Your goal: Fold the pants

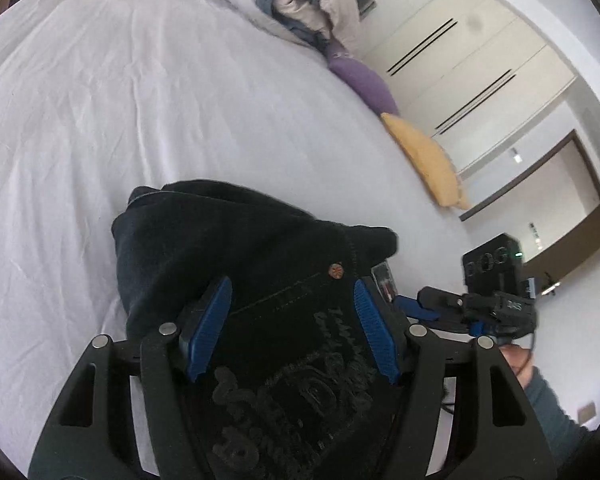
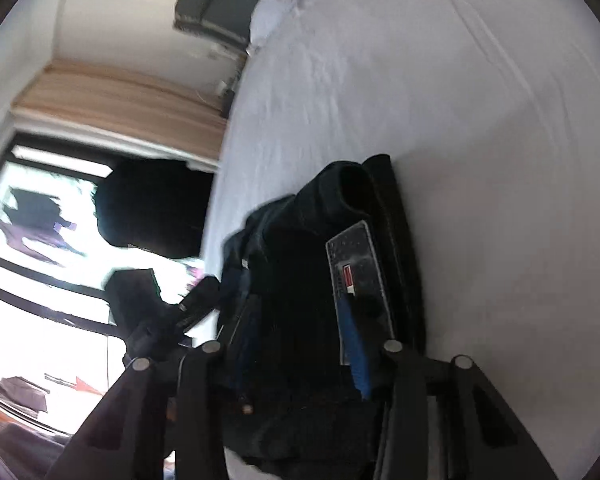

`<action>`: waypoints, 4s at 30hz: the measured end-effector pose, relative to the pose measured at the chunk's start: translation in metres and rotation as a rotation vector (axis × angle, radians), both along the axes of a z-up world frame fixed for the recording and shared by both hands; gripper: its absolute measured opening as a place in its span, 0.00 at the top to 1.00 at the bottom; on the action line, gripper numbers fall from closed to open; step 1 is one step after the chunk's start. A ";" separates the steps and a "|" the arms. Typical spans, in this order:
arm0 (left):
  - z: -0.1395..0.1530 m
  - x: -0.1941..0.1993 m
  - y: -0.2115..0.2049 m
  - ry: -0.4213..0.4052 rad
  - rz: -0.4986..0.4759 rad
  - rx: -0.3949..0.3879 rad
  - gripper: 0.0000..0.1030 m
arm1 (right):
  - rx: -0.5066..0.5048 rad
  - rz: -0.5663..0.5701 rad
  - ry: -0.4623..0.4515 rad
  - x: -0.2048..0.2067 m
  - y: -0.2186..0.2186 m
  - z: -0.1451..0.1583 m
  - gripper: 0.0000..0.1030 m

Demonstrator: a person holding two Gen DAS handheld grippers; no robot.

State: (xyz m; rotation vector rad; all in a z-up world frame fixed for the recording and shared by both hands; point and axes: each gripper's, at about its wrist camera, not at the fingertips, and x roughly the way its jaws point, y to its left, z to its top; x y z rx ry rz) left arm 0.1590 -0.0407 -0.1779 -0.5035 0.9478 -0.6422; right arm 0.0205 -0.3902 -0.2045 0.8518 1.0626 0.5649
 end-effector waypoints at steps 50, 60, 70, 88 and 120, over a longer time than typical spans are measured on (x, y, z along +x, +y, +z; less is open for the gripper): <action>-0.044 -0.011 0.011 0.273 -0.054 0.007 0.66 | -0.208 0.079 0.082 0.017 0.015 -0.009 0.52; -0.010 -0.012 0.007 0.193 -0.040 0.018 0.83 | -0.409 0.068 -0.080 -0.001 0.049 0.045 0.80; 0.082 0.020 0.059 0.023 0.034 0.069 0.83 | -0.388 0.118 -0.250 0.053 0.096 0.120 0.80; -0.044 0.050 0.119 0.154 0.163 -0.011 0.54 | 0.004 0.035 0.007 0.141 0.086 -0.027 0.59; 0.295 -0.268 0.073 -0.744 0.669 0.709 0.00 | -0.759 -0.601 -1.024 -0.189 0.140 0.353 0.00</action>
